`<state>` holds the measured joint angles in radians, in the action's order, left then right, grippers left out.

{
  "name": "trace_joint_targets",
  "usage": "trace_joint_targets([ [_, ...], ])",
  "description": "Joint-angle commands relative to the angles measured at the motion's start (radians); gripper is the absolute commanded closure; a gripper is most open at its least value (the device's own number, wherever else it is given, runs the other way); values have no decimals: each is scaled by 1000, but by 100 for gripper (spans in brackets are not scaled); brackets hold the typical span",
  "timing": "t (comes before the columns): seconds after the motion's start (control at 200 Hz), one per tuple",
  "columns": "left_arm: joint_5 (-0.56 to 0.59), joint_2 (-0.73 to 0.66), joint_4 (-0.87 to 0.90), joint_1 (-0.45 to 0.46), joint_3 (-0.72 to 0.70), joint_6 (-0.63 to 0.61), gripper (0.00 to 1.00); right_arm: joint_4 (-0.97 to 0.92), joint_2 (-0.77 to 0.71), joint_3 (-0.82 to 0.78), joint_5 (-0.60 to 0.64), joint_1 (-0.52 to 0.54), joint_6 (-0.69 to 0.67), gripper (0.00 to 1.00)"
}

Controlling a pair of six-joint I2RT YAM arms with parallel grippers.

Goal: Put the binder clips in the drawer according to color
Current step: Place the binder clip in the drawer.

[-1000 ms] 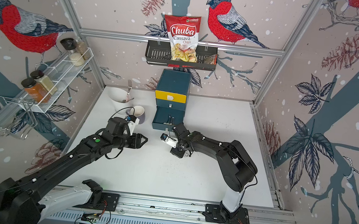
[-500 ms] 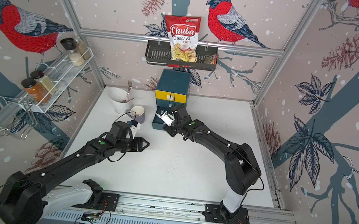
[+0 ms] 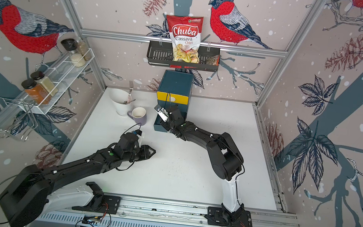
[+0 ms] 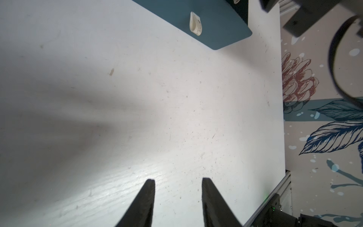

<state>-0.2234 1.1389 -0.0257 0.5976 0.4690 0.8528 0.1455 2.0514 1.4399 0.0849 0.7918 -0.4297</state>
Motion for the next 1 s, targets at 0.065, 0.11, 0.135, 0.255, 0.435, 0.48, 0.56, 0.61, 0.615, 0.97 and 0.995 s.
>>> trace_joint_targets([
  [0.065,44,-2,-69,2,13,35,56,96,20,0,6,-4,57,46],
  [0.11,50,-5,-61,2,18,29,56,115,15,-16,4,-2,73,36],
  [0.135,53,-7,-56,2,21,27,56,119,12,-23,2,-2,84,33],
  [0.255,62,-12,-29,2,37,15,56,132,-17,-51,2,0,137,25],
  [0.435,82,-44,13,0,49,-2,55,217,-144,-161,12,19,237,21],
  [0.48,89,-56,31,-1,54,-11,55,237,-179,-190,24,29,267,21],
  [0.56,99,-81,75,-8,63,-34,55,274,-235,-243,95,51,355,18],
  [0.61,104,-101,106,-19,67,-49,55,267,-257,-260,140,60,445,19],
  [0.615,104,-103,109,-20,67,-52,55,265,-260,-261,143,62,457,19],
  [0.97,90,-299,301,-164,66,-131,53,382,-469,-616,235,132,1142,40],
  [0.995,86,-307,315,-171,72,-137,52,393,-470,-631,210,129,1169,42],
])
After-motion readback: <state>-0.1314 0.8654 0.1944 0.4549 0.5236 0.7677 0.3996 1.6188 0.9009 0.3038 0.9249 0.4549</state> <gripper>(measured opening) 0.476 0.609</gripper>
